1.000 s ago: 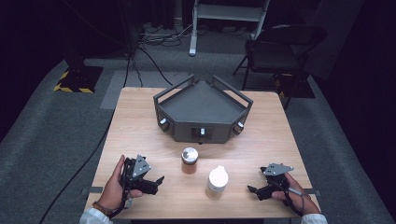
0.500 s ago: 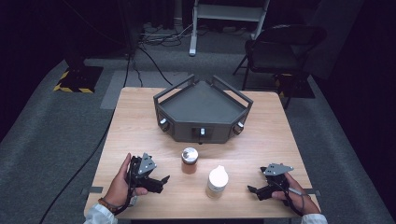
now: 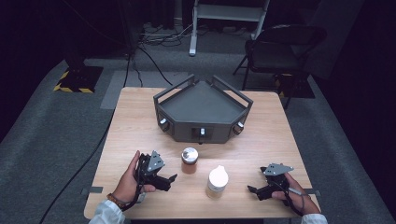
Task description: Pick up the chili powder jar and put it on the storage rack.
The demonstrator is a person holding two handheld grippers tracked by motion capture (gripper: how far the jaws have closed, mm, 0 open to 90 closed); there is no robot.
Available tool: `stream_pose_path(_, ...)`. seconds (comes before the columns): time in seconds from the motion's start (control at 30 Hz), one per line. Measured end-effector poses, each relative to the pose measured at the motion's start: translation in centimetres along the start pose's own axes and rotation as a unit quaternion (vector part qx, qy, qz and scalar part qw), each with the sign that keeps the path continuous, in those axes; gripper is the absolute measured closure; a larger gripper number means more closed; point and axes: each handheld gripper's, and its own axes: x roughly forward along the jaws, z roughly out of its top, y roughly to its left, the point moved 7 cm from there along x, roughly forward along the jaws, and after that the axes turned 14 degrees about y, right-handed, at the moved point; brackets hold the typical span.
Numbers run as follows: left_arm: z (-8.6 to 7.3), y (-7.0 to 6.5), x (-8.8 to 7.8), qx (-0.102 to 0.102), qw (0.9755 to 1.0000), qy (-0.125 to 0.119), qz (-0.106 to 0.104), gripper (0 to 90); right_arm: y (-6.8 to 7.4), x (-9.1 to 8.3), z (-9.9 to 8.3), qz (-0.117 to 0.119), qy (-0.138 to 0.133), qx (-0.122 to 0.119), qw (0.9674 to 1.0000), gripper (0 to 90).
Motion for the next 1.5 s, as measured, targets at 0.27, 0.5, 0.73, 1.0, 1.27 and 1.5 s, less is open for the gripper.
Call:
stream_pose_path(0.27, 0.6, 0.1, 0.9, 0.002, 1.0000, 0.004, -0.007, 1.4, 0.0, 0.0, 0.0, 0.000, 0.000, 0.000, 1.0000, 0.0)
stream_pose_path(0.5, 0.7, 0.5, 1.3, -0.004, 0.9999, 0.001, -0.015, 1.4, 0.0, 0.0, 0.0, 0.000, 0.000, 0.000, 1.0000, 0.0)
stream_pose_path(0.73, 0.9, 0.5, 1.9, -0.006, 0.9997, 0.004, -0.023, 1.4, 0.0, 0.0, 0.0, 0.000, 0.000, 0.000, 1.0000, 0.0)
stream_pose_path(1.0, 1.6, 0.5, 2.4, -0.003, 0.9996, 0.004, -0.028, 1.5, 0.0, 0.0, 0.0, 0.000, 0.000, 0.000, 1.0000, 0.0)
stream_pose_path(1.27, 2.2, 0.2, 2.9, 0.003, 0.9993, 0.000, -0.036, 1.5, 0.0, 0.0, 0.0, 0.000, 0.000, 0.000, 1.0000, 0.0)
stream_pose_path(1.5, 2.8, 0.1, 3.5, 0.004, 0.9989, -0.003, -0.047, 1.5, 0.0, 0.0, 0.0, 0.000, 0.000, 0.000, 1.0000, 0.0)
